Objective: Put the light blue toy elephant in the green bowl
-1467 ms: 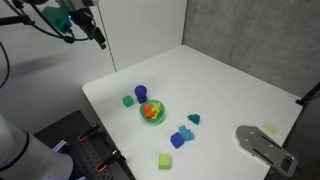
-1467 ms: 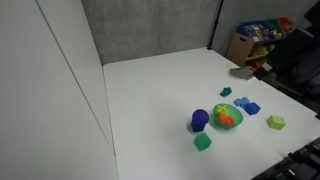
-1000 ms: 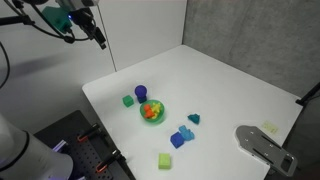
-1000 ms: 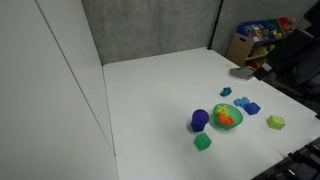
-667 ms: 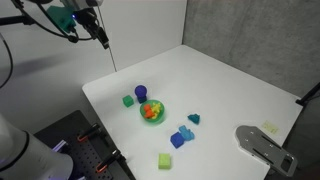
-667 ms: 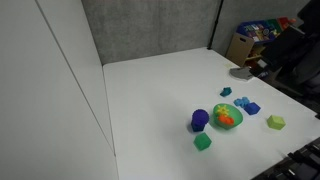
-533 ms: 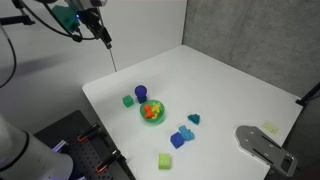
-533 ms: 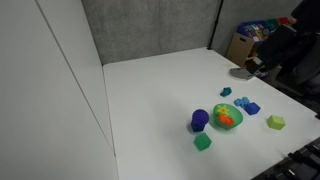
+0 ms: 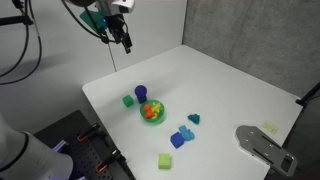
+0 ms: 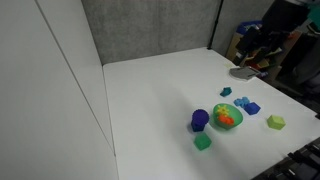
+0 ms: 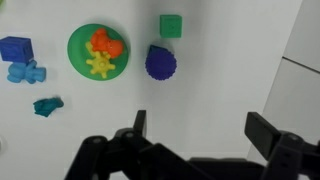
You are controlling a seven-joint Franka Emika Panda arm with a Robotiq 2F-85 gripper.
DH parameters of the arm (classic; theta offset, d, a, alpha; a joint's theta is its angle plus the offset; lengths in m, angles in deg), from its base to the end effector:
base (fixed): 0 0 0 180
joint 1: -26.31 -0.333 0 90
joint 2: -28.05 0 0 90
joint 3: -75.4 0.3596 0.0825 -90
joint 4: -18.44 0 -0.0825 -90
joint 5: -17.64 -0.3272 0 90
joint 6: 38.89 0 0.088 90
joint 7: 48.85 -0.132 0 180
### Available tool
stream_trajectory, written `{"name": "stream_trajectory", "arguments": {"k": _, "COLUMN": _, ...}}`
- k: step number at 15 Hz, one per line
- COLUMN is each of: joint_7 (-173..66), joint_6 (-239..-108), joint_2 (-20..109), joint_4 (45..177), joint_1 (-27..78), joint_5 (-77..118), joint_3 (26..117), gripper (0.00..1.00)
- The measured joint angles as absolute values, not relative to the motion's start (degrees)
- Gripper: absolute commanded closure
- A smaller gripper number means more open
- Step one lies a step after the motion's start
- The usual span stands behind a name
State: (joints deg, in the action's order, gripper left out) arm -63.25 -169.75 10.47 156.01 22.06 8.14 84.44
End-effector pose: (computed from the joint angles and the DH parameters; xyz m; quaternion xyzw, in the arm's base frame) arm 0.3934 0.1049 0.4941 -0.9929 0.0591 -0.0808 0.0647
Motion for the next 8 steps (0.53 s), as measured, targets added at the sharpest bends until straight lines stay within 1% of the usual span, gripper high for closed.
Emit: {"name": "stream_trajectory", "arguments": {"k": 8, "joint_7": -63.27, "joint_6": -171.22, "joint_2": 22.86, "joint_4": 151.3, "joint_1": 26.3, "joint_5": 14.26, "joint_3": 79.56, "gripper": 0.0}}
